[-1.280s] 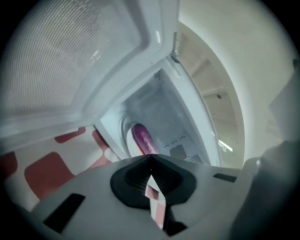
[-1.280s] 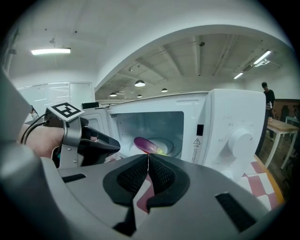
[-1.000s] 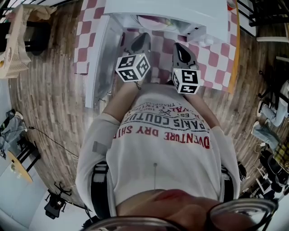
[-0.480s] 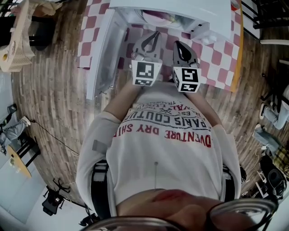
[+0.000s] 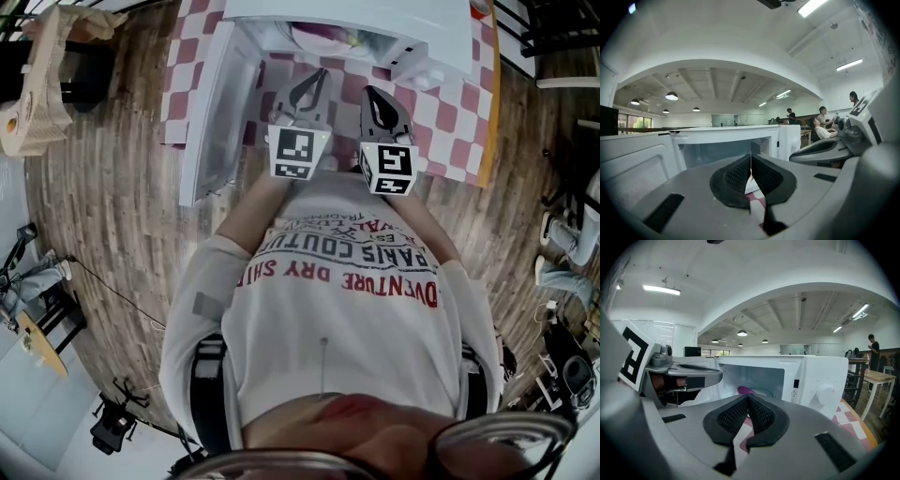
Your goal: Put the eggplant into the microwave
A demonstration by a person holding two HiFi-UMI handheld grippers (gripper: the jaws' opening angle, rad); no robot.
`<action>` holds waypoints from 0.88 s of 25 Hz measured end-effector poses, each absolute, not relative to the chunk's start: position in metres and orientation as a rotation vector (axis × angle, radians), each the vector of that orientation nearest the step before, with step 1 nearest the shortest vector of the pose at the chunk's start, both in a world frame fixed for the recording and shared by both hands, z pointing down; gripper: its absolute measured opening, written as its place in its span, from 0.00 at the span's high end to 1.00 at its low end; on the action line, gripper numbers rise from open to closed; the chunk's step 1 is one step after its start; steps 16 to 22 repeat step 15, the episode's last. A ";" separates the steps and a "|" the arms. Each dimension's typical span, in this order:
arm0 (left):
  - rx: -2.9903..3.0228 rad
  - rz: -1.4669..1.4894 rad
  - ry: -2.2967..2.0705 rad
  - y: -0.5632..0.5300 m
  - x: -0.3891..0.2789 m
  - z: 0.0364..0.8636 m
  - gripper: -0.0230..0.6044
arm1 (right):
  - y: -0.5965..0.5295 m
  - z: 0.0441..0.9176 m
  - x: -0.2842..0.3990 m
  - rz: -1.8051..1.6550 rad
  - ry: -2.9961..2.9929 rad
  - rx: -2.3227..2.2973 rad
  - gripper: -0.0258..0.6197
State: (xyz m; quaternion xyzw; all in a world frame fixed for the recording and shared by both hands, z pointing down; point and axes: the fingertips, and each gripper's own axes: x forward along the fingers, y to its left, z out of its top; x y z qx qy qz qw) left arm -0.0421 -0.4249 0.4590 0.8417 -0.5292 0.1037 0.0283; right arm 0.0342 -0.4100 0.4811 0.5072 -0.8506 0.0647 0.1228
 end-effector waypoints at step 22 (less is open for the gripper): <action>2.608 0.319 -1.649 -0.421 -0.049 0.449 0.92 | -0.406 0.477 0.030 0.182 -2.477 1.465 0.92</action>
